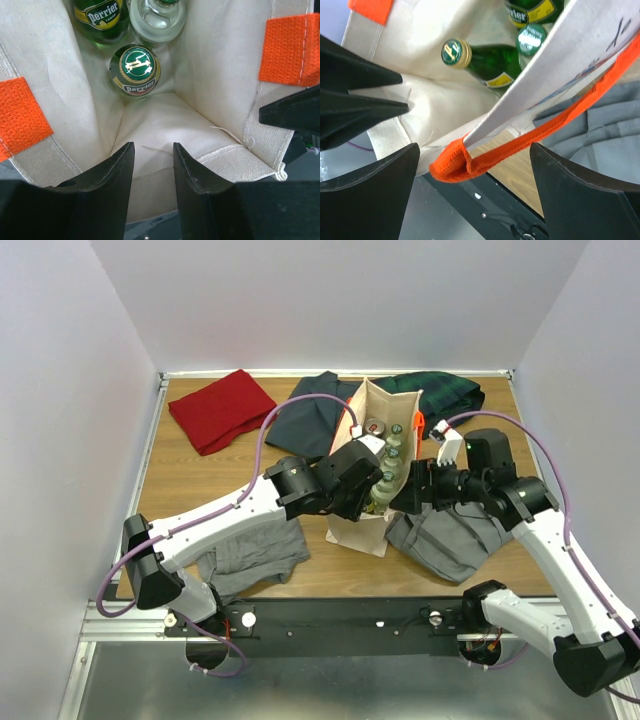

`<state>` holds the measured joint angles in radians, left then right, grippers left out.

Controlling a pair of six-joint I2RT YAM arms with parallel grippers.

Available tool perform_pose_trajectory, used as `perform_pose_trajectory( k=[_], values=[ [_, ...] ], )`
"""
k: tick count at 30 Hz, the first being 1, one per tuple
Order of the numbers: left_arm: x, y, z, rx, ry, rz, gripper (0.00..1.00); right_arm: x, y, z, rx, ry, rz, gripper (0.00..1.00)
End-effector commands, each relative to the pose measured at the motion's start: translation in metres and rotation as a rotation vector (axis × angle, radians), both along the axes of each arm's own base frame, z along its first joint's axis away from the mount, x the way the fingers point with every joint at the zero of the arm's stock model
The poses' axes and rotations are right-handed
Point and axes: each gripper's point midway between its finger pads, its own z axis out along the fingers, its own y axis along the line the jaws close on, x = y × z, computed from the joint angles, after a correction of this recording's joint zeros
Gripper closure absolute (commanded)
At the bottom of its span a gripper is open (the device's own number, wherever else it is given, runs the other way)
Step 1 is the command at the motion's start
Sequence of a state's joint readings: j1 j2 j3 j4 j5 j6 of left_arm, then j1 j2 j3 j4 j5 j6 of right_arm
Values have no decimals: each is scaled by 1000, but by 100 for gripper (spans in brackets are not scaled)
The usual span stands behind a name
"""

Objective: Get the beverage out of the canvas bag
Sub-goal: Adjust the canvas bag at the center of the board.

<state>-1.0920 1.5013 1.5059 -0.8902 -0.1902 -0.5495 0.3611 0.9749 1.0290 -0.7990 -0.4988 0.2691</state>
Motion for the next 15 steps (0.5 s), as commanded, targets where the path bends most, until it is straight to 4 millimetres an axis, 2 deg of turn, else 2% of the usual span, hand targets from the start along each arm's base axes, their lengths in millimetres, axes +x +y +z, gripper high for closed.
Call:
perform_pose_trajectory(
  k=[1,3,6,9,11,14,15],
  values=[
    [-8,7,0,15,17,-5,48,-30,-2,-7,7,70,44,0],
    [-6,5,-2,22,11,-3,39,-38,-4,-11,2,101,44,0],
    [0,4,0,40,-10,6,33,-49,-8,-18,-5,138,43,0],
    [12,5,7,59,-51,47,25,-55,-10,-24,-16,166,49,0],
    [18,0,17,41,-77,55,15,-57,-10,-25,-15,172,50,0],
    [27,-9,23,39,-101,52,14,-59,-10,-27,-16,179,55,0],
    [29,-14,19,49,-93,51,14,-59,-10,-27,-15,176,55,0]
  ],
)
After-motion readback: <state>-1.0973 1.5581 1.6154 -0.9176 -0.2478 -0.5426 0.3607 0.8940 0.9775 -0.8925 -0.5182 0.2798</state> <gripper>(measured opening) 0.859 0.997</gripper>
